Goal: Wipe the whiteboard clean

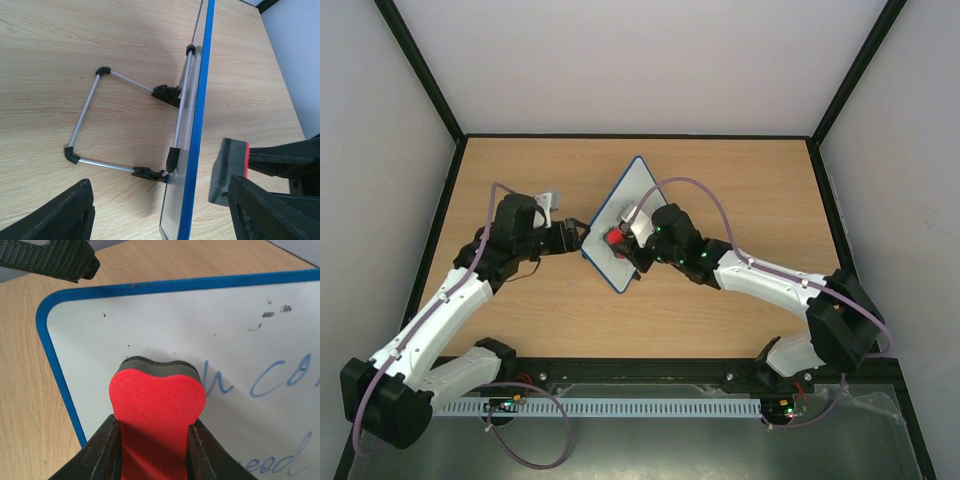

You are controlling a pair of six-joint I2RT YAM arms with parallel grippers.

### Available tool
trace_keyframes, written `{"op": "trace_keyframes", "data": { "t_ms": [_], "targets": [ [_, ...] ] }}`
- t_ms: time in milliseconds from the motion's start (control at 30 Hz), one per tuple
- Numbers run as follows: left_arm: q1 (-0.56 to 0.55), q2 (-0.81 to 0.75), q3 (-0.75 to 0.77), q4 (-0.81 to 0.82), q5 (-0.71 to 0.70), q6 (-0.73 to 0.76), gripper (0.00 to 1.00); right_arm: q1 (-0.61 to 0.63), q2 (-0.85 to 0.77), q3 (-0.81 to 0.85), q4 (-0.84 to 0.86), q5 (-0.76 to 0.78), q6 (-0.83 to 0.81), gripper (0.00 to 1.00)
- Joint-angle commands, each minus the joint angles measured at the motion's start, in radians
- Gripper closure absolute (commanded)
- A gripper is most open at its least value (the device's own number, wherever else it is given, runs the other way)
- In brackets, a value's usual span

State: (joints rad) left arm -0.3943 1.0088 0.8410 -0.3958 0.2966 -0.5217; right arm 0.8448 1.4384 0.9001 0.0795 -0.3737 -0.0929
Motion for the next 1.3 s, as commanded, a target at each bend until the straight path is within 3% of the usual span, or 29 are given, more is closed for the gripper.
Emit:
{"op": "trace_keyframes", "data": {
  "t_ms": [0,100,333,633,733,867,933,1267],
  "targets": [
    [-0.005,-0.026,0.035,-0.066,-0.099,-0.026,0.28,0.003,-0.055,-0.010,-0.026,0.037,0.012,0.98],
    [-0.010,-0.016,0.016,-0.046,-0.055,-0.036,0.30,0.002,-0.065,-0.016,-0.039,0.043,0.019,0.98],
    [-0.065,0.033,0.002,-0.006,0.052,-0.014,0.44,0.002,-0.067,-0.027,-0.040,0.053,0.026,0.98],
    [-0.095,0.086,0.003,0.003,0.026,-0.016,0.64,0.005,-0.031,-0.030,0.011,-0.068,-0.045,0.98],
    [-0.094,0.084,0.011,-0.029,-0.029,-0.019,0.62,0.005,-0.008,-0.021,0.043,-0.048,-0.056,0.98],
    [-0.094,0.067,0.024,-0.062,-0.067,-0.024,0.47,0.005,0.018,-0.007,0.080,-0.025,-0.050,0.98],
    [-0.094,0.055,0.026,-0.069,-0.080,-0.029,0.47,0.005,0.029,-0.006,0.097,-0.027,-0.047,0.98],
    [-0.092,0.063,0.023,-0.049,-0.082,-0.037,0.77,0.005,0.053,-0.006,0.140,-0.056,-0.055,0.98]
  ]
}}
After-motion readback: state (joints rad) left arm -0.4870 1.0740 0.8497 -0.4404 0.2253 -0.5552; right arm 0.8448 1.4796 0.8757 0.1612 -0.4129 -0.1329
